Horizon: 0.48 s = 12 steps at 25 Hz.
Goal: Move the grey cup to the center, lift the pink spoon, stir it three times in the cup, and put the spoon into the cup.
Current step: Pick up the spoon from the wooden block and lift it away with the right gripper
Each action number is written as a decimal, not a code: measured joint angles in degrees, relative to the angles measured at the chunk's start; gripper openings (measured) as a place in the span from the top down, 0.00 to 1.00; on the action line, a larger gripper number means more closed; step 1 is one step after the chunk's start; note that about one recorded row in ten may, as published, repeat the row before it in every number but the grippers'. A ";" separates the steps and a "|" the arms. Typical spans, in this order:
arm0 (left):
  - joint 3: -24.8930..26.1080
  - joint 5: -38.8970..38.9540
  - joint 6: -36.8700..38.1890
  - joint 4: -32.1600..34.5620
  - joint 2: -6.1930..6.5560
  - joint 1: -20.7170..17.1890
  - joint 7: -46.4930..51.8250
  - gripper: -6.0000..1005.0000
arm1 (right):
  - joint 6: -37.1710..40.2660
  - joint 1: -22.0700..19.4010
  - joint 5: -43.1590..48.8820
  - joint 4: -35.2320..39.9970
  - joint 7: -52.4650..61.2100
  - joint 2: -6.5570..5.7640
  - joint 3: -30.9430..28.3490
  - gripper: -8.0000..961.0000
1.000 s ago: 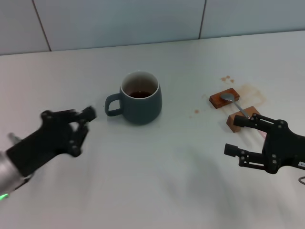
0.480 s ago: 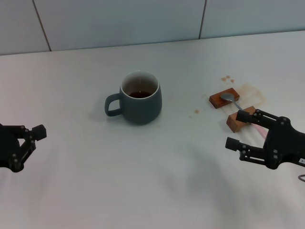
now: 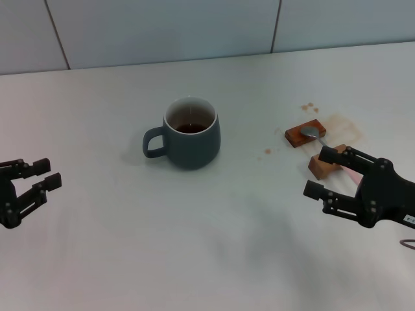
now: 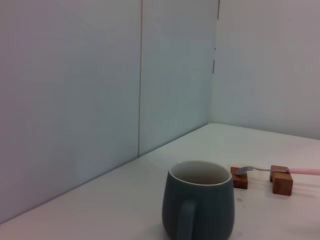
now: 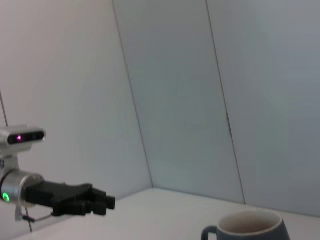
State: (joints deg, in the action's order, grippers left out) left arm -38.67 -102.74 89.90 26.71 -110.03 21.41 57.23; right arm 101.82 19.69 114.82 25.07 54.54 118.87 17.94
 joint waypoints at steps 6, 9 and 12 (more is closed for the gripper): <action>1.54 0.58 0.13 0.82 -0.89 -0.02 -0.72 0.66 | 1.64 -2.15 -8.50 -9.24 1.22 0.03 -0.09 0.17; 2.17 0.63 0.14 0.89 -1.22 0.07 -1.20 0.57 | 2.63 -3.08 -11.79 -13.21 2.93 0.02 -0.11 0.17; 2.75 0.65 0.16 0.91 -1.68 0.36 -1.85 0.49 | 5.25 -4.31 -17.09 -19.78 11.47 0.06 -0.10 0.17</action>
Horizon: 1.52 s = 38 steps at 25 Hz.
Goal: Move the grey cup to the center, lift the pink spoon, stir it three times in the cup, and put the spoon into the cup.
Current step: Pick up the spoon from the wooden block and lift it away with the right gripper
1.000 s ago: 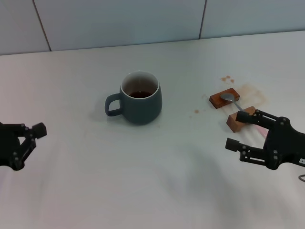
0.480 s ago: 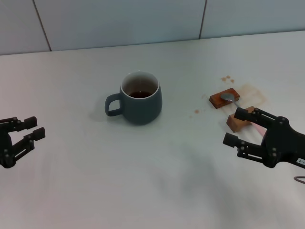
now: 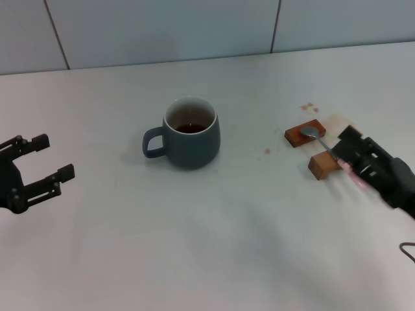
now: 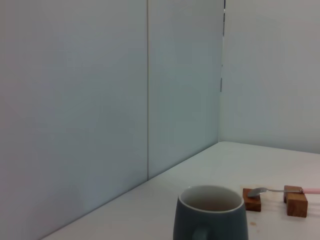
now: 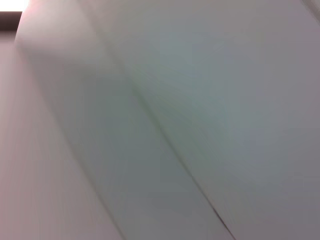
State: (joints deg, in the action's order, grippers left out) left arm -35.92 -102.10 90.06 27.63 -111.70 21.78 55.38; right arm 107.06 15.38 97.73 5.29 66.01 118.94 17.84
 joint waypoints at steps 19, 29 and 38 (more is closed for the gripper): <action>0.63 0.06 -0.99 0.33 -0.44 1.60 -1.29 0.14 | -16.15 -7.68 -11.53 -0.37 48.81 -0.46 1.94 0.17; 1.31 0.06 -1.12 0.42 -0.51 1.52 -0.91 0.14 | -22.18 -8.58 -8.36 -0.24 50.13 -0.20 2.25 0.17; 2.03 0.07 -0.91 0.49 -0.53 1.40 -0.81 0.14 | -25.90 -6.16 -5.96 -0.25 49.08 -0.06 2.31 0.17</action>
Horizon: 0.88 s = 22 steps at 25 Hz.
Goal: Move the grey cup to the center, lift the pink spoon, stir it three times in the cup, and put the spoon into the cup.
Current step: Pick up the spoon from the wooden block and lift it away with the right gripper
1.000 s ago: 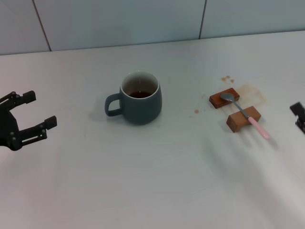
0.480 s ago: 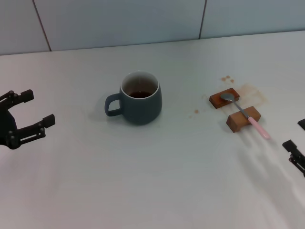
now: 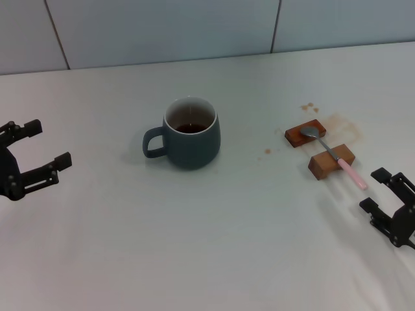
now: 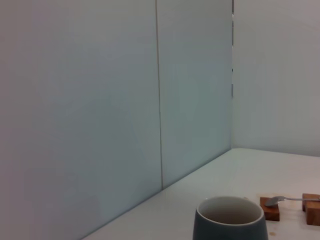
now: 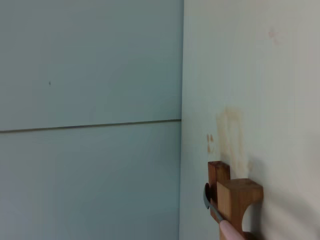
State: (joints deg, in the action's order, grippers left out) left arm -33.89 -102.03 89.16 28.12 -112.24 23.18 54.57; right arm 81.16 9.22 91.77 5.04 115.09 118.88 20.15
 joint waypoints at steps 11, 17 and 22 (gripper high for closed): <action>0.78 0.07 -0.13 0.02 -0.09 0.21 -0.16 0.14 | -2.21 2.61 0.01 -0.03 0.07 -0.07 -0.07 0.18; 0.93 0.25 -0.37 0.10 -0.09 0.48 -0.14 0.14 | -3.19 3.68 0.01 -0.03 0.23 -0.13 -0.18 0.20; 0.93 0.52 -0.48 0.10 -0.10 0.61 -0.12 0.14 | -4.05 4.95 0.01 -0.03 0.41 -0.14 -0.11 0.22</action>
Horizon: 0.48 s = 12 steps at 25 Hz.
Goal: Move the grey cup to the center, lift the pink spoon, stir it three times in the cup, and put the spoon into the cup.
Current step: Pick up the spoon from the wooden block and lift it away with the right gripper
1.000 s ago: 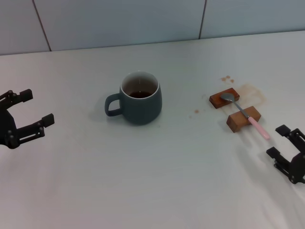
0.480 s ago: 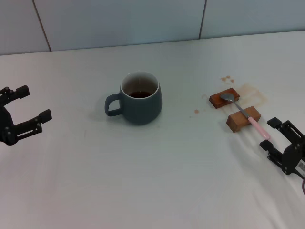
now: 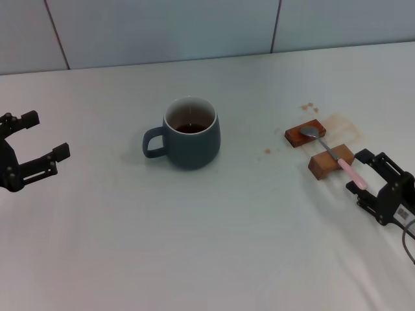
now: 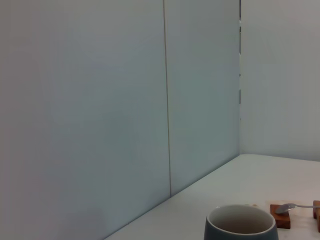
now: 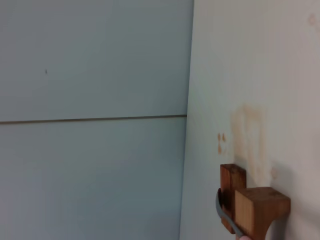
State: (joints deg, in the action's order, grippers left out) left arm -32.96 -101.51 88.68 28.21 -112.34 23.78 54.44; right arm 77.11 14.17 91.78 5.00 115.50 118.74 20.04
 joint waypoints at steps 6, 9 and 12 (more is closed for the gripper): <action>0.32 0.10 -0.07 0.00 -0.13 0.05 -0.10 0.14 | -1.01 1.33 -0.02 -0.05 0.18 -0.04 0.14 0.23; 0.62 0.10 -0.08 0.00 -0.15 0.10 -0.16 0.14 | -1.88 1.90 -0.03 -0.04 0.35 0.04 0.10 0.24; 1.09 0.10 -0.09 0.00 -0.16 0.25 -0.22 0.14 | -2.03 2.20 -0.03 -0.01 0.53 0.07 0.10 0.25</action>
State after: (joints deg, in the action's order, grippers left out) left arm -31.87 -101.41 88.59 28.21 -112.50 24.03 54.23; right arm 75.08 16.37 91.75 5.00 116.02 118.81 20.14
